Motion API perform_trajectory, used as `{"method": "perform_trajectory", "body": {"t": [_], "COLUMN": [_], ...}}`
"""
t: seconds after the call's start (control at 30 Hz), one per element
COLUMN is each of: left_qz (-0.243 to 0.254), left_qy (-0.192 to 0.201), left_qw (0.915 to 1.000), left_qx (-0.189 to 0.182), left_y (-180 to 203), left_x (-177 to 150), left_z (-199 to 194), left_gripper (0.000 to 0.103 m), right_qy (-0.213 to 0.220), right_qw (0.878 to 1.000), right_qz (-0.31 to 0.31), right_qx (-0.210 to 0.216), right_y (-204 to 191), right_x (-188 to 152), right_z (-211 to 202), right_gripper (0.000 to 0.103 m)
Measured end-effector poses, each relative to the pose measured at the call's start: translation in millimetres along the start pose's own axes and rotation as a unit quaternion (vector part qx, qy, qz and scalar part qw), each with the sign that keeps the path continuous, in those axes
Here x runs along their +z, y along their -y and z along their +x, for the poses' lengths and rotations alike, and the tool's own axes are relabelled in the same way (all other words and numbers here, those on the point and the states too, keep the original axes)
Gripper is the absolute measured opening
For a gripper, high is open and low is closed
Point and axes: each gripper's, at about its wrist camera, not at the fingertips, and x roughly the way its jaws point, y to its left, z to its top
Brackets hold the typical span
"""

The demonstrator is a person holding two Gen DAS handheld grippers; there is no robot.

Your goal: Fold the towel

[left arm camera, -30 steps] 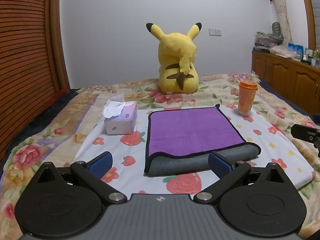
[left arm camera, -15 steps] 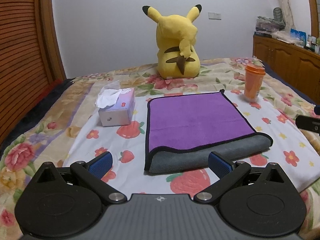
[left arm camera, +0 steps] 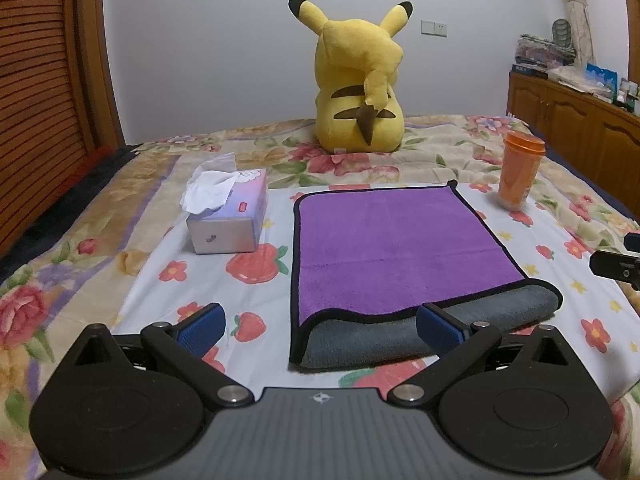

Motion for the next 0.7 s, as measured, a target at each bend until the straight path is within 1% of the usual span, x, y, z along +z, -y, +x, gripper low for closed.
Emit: {"method": "perform_trajectory", "body": {"t": [0.07,0.17,0.33,0.53,0.7], "left_qz": [0.002,0.003,0.001,0.000,-0.007], "left_qy": [0.001,-0.001,-0.019,-0.039,-0.058], "left_qw": [1.0000,1.0000,0.9996,0.9987,0.9972], "left_qx": [-0.002,-0.008,-0.021,-0.035,-0.046], "left_y": [-0.8,-1.9,-5.6,-8.5,-14.9], "left_x": [1.7,3.4,4.4,5.3,4.2], "left_z": [3.1,9.4,24.3,42.1,56.8], "left_gripper": [0.103,0.100,0.095,0.090,0.080], "right_qy": [-0.003,-0.012,-0.036,-0.053,-0.069], "right_qw": [1.000,1.000,0.999,0.998,0.997], "right_qz": [0.003,0.007,0.020,0.026,0.023], "right_qx": [0.000,0.000,0.007,0.017,0.035], "right_y": [3.1,7.9,15.3,20.0,19.4], "right_x": [0.1,0.4,-0.8,-0.9,-0.7], "right_z": [5.6,16.9,31.6,41.3,51.4], "right_gripper": [0.103,0.103,0.103,0.103,0.102]}}
